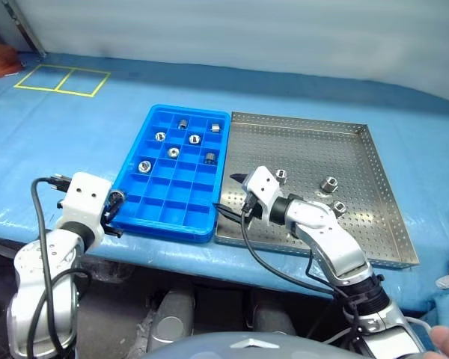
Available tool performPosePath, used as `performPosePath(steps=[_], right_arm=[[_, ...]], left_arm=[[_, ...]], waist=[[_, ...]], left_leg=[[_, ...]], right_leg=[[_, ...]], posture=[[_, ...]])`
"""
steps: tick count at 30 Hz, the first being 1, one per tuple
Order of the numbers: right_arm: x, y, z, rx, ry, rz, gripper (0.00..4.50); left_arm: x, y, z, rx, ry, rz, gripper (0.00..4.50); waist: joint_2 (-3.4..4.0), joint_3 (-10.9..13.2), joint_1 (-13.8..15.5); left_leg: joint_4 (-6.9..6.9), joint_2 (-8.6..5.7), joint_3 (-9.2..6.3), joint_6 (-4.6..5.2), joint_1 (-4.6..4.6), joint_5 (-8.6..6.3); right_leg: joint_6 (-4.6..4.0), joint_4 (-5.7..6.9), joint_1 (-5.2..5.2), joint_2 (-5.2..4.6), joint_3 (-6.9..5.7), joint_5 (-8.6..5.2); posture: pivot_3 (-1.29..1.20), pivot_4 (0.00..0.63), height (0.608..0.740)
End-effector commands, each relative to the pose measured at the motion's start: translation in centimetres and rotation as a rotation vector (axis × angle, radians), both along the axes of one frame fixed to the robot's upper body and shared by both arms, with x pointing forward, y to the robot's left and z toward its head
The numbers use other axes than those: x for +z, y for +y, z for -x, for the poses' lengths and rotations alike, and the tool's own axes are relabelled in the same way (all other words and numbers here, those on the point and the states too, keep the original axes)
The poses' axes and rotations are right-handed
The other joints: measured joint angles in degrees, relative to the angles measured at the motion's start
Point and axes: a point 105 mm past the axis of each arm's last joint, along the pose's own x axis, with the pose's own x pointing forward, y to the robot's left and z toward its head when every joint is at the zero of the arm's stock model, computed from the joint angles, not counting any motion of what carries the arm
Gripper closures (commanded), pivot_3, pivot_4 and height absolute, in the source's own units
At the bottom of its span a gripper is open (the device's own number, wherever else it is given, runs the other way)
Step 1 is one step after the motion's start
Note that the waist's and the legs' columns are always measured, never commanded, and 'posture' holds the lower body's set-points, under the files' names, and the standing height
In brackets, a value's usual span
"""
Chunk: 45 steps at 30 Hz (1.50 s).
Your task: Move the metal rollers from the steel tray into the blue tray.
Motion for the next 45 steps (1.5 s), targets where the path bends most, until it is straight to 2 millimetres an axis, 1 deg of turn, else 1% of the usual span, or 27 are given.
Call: performPosePath(steps=[1,5,9,11,13,14,17,21,24,25,31,35,38,41,43,45], right_arm=[[1.0,0.5,0.1,0.03,-0.028,-0.019,0.0],[1.0,0.5,0.2,0.032,-0.028,-0.015,0.0],[0.9,0.3,0.2,0.021,-0.03,-0.009,0.0],[0.9,0.2,0.3,0.015,-0.031,-0.008,0.0],[0.9,0.1,0.3,0.011,-0.032,-0.007,0.0],[0.9,0.1,0.3,0.009,-0.033,-0.007,0.0],[0.9,0.0,0.3,0.0,-0.033,-0.008,0.0],[0.7,-0.2,0.3,-0.012,-0.036,0.001,0.0],[0.7,-0.5,0.3,-0.025,-0.042,0.015,0.0],[0.6,-0.8,0.2,-0.038,-0.043,0.025,0.0],[0.4,-1.9,0.4,-0.095,-0.032,0.045,0.0],[0.4,-2.7,1.1,-0.138,-0.028,0.057,0.0],[0.6,-3.8,1.2,-0.227,-0.033,0.072,0.0],[0.7,-5.3,0.9,-0.357,-0.03,0.087,0.0],[0.7,-5.8,1.0,-0.39,-0.026,0.093,0.0],[0.7,-6.4,1.3,-0.423,-0.018,0.107,0.0]], left_arm=[[-0.1,-0.4,-0.1,-0.007,-0.01,-0.001,3.64],[-0.9,-0.3,-0.4,0.003,0.008,0.015,3.64],[-1.2,0.1,-0.8,0.005,0.01,-0.022,3.64],[-1.2,-0.1,-1.1,-0.012,0.005,-0.021,2.92],[-1.2,-0.4,-1.2,-0.037,0.006,-0.026,2.45],[-1.1,-0.3,-1.3,-0.026,0.001,-0.028,2.07],[0.0,-0.8,-2.0,-0.028,-0.07,0.04,1.09],[2.2,-2.5,-2.7,-0.118,-0.212,0.135,1.09],[3.2,-4.5,-2.7,-0.235,-0.274,0.222,1.09],[3.2,-5.5,-2.5,-0.292,-0.273,0.247,1.09],[2.2,-8.7,-1.8,-0.518,-0.2,0.289,1.09],[1.6,-10.5,-2.4,-0.609,-0.174,0.307,1.09],[1.2,-12.3,-3.3,-0.669,-0.168,0.314,1.09],[1.0,-14.6,-4.0,-0.745,-0.185,0.335,1.09],[0.9,-15.6,-4.2,-0.776,-0.195,0.338,1.09],[0.5,-16.8,-4.9,-0.817,-0.185,0.323,1.09]], waist=[[0.0,0.0,0.7],[0.0,0.0,1.4],[0.0,0.0,1.4],[0.0,0.0,1.5],[0.0,0.0,1.6],[0.01,0.0,1.7],[0.01,0.0,1.9],[0.01,0.0,2.3],[0.04,0.0,2.3],[0.04,0.0,2.4],[0.1,0.0,2.2],[0.14,0.0,1.9],[0.14,0.0,1.2],[0.16,0.0,0.1],[0.17,0.0,-1.0],[0.18,0.0,-1.9]], left_leg=[[-0.01,0.0,0.0,0.0,-0.02,0.0],[-0.09,0.01,0.02,-0.01,-0.04,0.0],[-0.16,0.01,0.06,-0.02,-0.06,-0.01],[-0.18,0.02,0.06,-0.02,-0.11,-0.02],[-0.2,0.02,0.06,-0.03,-0.14,-0.02],[-0.2,0.01,0.06,-0.03,-0.16,-0.02],[-0.19,-0.04,0.11,-0.05,-0.23,-0.03],[-0.14,-0.21,0.15,-0.06,-0.41,-0.03],[-0.14,-0.34,0.22,-0.06,-0.47,-0.03],[-0.14,-0.37,0.24,-0.06,-0.49,-0.03],[-0.11,-0.39,0.25,-0.06,-0.54,-0.04],[-0.05,-0.39,0.27,-0.05,-0.55,-0.04],[-0.03,-0.39,0.27,-0.05,-0.59,-0.04],[-0.03,-0.39,0.26,-0.04,-0.7,-0.05],[-0.03,-0.4,0.24,-0.03,-0.8,-0.05],[-0.04,-0.4,0.22,0.0,-0.85,-0.06]], right_leg=[[-0.01,0.0,-0.03,0.0,-0.01,-0.01],[-0.05,0.0,-0.11,0.0,-0.01,-0.03],[-0.1,-0.01,-0.17,-0.01,-0.01,-0.06],[-0.1,-0.06,-0.21,-0.01,-0.02,-0.06],[-0.1,-0.12,-0.21,-0.02,-0.03,-0.06],[-0.1,-0.16,-0.21,-0.04,-0.04,-0.06],[-0.07,-0.29,-0.2,-0.13,-0.05,-0.04],[0.11,-0.53,-0.21,-0.34,-0.09,0.06],[0.18,-0.58,-0.24,-0.48,-0.09,0.1],[0.2,-0.6,-0.25,-0.52,-0.09,0.1],[0.22,-0.63,-0.28,-0.54,-0.08,0.1],[0.23,-0.65,-0.27,-0.54,-0.08,0.09],[0.23,-0.65,-0.28,-0.54,-0.08,0.09],[0.25,-0.72,-0.33,-0.54,-0.08,0.11],[0.27,-0.72,-0.4,-0.53,-0.08,0.12],[0.28,-0.73,-0.43,-0.52,-0.09,0.12]], posture=[[0.44,0.15,0.74],[0.43,0.15,0.74],[0.41,0.15,0.74],[0.39,0.15,0.74],[0.39,0.15,0.74],[0.38,0.15,0.74],[0.37,0.15,0.74],[0.35,0.15,0.74],[0.33,0.15,0.74],[0.32,0.15,0.74],[0.27,0.15,0.74],[0.22,0.15,0.74],[0.16,0.15,0.74],[0.12,0.15,0.74],[0.1,0.15,0.74],[0.07,0.15,0.74]])
